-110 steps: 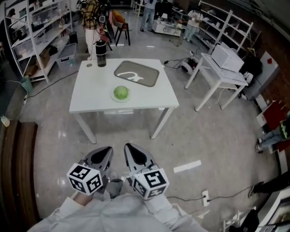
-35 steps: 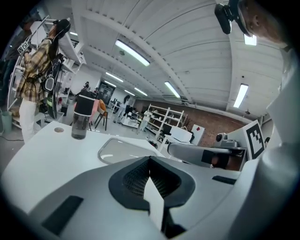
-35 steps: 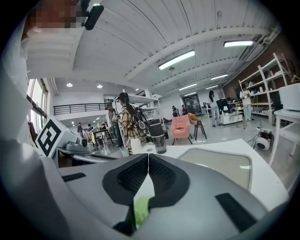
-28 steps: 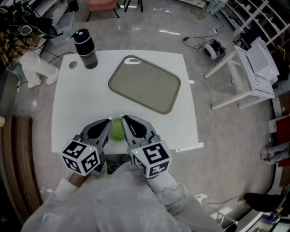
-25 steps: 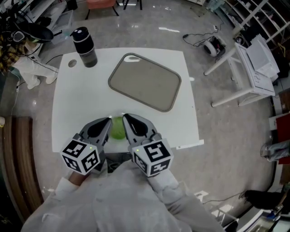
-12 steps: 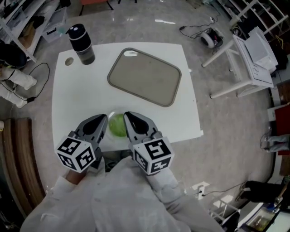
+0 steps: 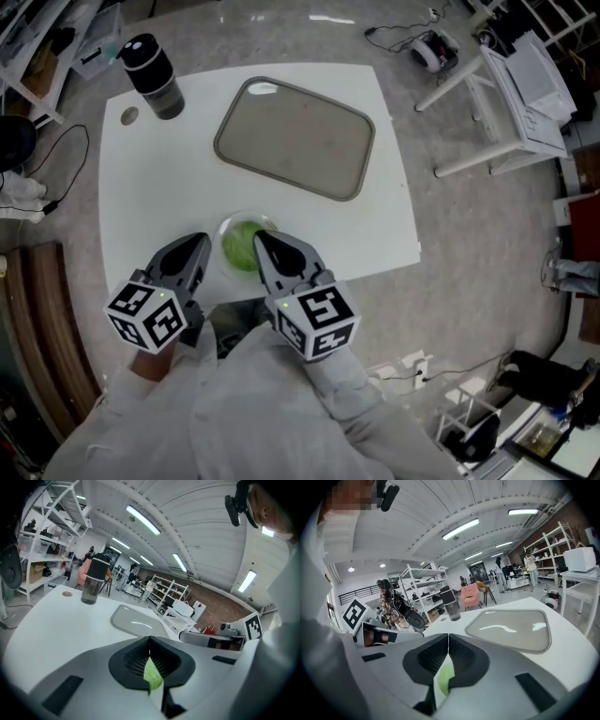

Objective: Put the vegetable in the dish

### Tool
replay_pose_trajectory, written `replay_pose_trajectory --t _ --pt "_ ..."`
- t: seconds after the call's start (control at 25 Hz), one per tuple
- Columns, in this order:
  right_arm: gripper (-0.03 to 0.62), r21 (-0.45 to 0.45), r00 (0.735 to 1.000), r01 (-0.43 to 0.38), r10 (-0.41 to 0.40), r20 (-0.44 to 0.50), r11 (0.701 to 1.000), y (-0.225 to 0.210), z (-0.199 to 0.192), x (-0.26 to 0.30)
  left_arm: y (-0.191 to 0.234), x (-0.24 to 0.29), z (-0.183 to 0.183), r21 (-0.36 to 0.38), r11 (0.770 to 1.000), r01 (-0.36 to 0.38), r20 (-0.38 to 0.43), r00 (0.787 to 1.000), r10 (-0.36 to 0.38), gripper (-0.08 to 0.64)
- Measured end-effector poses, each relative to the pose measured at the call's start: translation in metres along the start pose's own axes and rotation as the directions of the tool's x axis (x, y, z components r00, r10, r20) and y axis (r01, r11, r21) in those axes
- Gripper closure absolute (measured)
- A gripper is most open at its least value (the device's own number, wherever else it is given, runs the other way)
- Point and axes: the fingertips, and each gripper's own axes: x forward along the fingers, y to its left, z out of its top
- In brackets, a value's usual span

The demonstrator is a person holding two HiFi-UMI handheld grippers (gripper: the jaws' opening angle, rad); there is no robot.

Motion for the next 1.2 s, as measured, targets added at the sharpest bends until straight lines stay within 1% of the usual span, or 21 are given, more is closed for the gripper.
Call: replay_pose_trajectory --t 0.28,0.48,0.6,0.68,0.88,1.0,1.2 --pt "0.578 0.051 0.999 0.037 -0.036 -0.027 0.998 -0.012 -0.024 -0.001 0.017 0.004 -0.025 -0.058 0.998 -0.026 -0.06 0.998 0.022 0.552" --pt "0.578 0.092 0.998 0.056 -0.053 -0.039 0.994 -0.019 -0.036 -0.001 0.026 0.009 -0.038 -0.078 0.995 -0.06 -0.102 0.993 0.052 0.552" --pt "0.578 0.131 0.997 0.062 -0.057 -0.043 0.989 -0.023 -0.044 -0.001 0.026 0.012 -0.043 -0.101 0.994 -0.033 -0.112 0.994 0.021 0.552" --pt "0.578 0.146 0.997 0.067 -0.06 -0.049 0.987 -0.025 -0.051 0.0 0.027 0.014 -0.048 -0.107 0.994 -0.021 -0.121 0.993 0.008 0.552" --pt "0.577 0.167 0.995 0.088 -0.08 -0.056 0.982 -0.032 -0.06 0.0 0.033 0.021 -0.062 -0.12 0.992 -0.035 -0.162 0.987 0.015 0.552" --pt "0.577 0.175 0.993 0.108 -0.097 -0.071 0.979 -0.038 -0.067 0.0 0.035 0.024 -0.073 -0.116 0.992 -0.047 -0.195 0.981 0.024 0.552" --pt "0.577 0.193 0.99 0.122 -0.104 -0.1 0.974 -0.043 -0.081 0.002 0.044 0.028 -0.084 -0.131 0.988 -0.077 -0.226 0.973 0.046 0.551"
